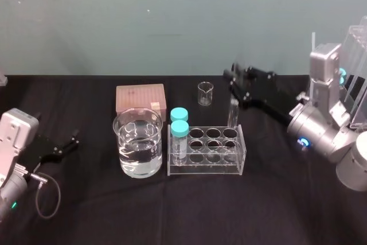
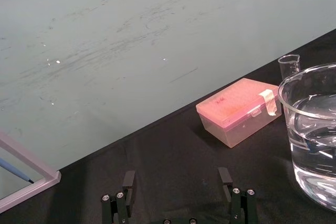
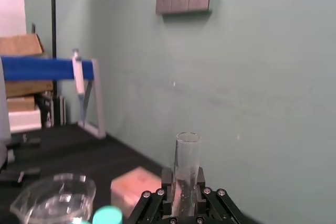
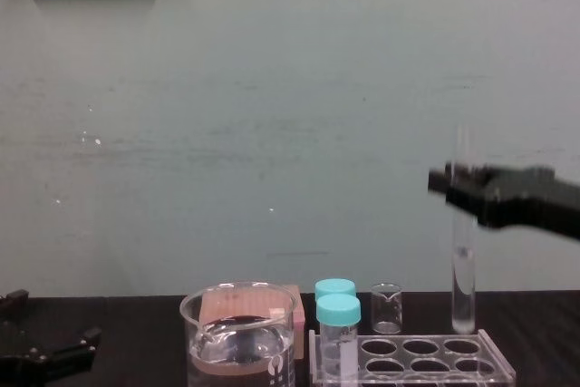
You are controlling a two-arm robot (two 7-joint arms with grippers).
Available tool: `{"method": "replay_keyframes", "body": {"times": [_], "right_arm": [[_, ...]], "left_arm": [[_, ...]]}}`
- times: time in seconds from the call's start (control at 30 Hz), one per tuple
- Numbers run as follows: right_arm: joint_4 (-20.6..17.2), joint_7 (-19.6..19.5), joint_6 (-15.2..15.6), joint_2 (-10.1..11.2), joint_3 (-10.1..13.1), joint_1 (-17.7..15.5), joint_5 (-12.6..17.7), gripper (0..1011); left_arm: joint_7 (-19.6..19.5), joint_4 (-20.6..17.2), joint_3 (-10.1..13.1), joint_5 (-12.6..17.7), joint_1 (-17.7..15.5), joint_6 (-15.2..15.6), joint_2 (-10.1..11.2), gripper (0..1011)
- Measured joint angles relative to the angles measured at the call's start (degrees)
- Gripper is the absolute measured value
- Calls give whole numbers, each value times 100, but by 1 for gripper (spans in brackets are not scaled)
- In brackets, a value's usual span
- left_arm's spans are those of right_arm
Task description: Hold the test tube with one hand and immerse one end into the beaker, then return it to the test tube rack.
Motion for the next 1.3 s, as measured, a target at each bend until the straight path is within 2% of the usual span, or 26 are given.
{"method": "replay_keyframes", "body": {"times": [0.23, 0.53, 0.87, 1.3], "right_arm": [[-369, -14, -61, 82, 198, 48, 114, 242], [-762, -242, 133, 204, 398, -1, 137, 242], [-755, -410, 292, 193, 446, -42, 85, 242], [-702, -432, 358, 142, 446, -45, 39, 242]], "left_arm": [[0, 0, 0, 0, 0, 0, 0, 1000], [0, 0, 0, 0, 0, 0, 0, 1000], [0, 0, 0, 0, 0, 0, 0, 1000], [0, 0, 0, 0, 0, 0, 0, 1000]]}}
